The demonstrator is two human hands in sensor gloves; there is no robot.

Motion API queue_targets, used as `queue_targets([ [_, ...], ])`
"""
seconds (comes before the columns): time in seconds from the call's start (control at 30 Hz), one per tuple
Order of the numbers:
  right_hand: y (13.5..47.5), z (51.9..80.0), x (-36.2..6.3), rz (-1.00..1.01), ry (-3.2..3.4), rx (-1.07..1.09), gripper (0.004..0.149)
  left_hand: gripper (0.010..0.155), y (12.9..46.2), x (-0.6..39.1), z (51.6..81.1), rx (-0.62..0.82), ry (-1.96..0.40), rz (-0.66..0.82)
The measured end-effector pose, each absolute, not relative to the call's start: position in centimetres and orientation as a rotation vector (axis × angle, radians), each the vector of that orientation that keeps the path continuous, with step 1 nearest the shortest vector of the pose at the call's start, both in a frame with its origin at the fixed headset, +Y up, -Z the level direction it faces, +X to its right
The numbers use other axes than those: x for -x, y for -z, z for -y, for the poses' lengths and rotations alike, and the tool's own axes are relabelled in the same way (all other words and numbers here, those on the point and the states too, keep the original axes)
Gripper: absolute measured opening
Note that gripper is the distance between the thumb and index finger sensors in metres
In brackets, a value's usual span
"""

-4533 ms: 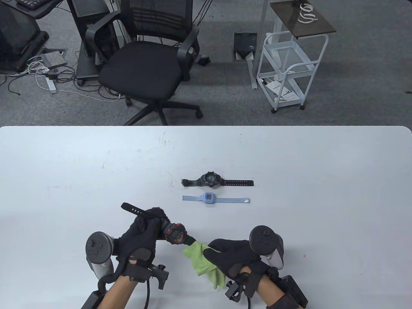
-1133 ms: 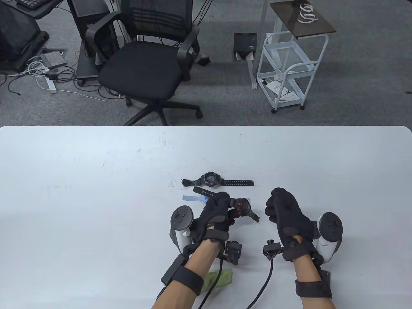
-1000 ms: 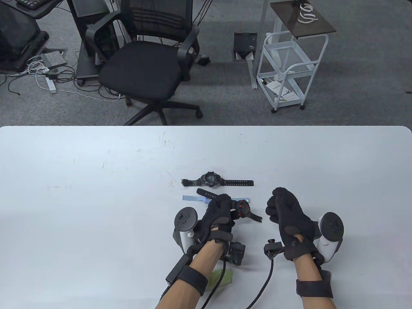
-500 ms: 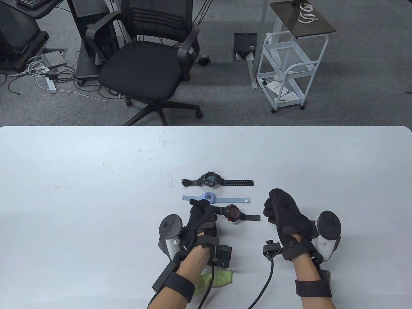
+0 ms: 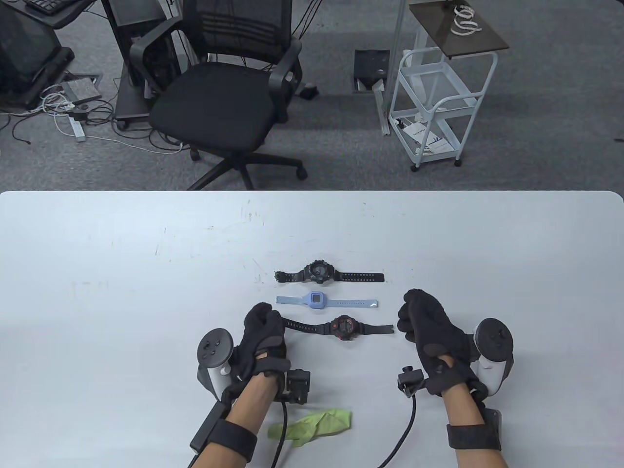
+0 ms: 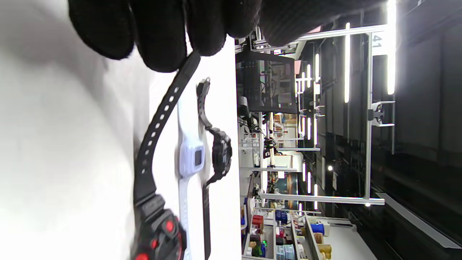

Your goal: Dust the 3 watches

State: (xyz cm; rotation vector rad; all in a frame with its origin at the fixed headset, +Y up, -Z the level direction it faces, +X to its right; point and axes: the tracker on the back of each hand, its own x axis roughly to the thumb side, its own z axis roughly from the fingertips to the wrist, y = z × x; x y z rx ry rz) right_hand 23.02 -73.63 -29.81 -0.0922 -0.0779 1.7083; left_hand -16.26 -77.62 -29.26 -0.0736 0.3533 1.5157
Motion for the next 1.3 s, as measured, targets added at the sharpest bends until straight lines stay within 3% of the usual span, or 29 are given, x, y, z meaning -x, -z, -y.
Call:
queue_targets([
  [0.3, 29.9, 73.5, -22.0, 0.061, -1.806, 0.036, 0.062, 0.062, 28.3, 21.8, 75.6, -0.053, -1.445, -0.270],
  [0.5, 29.7, 73.2, -19.8, 0.021, -2.015, -0.110, 0.063, 0.064, 27.4, 23.7, 73.4, -0.145, -1.140, -0.033],
  [0.77, 29.3, 73.3, -17.3, -0.029, -2.234, -0.273, 0.063, 0.064, 27.3, 22.2, 72.9, -0.102, -0.768, 0.214],
  [0.87, 29.4, 73.7, -16.8, -0.066, -2.283, -0.295, 0.063, 0.065, 27.6, 21.1, 73.3, -0.015, -0.707, 0.298],
  [1.3, 29.3, 73.6, -17.1, -0.046, -2.356, -0.307, 0.064, 0.065, 26.5, 21.3, 72.3, -0.033, -0.585, 0.386],
])
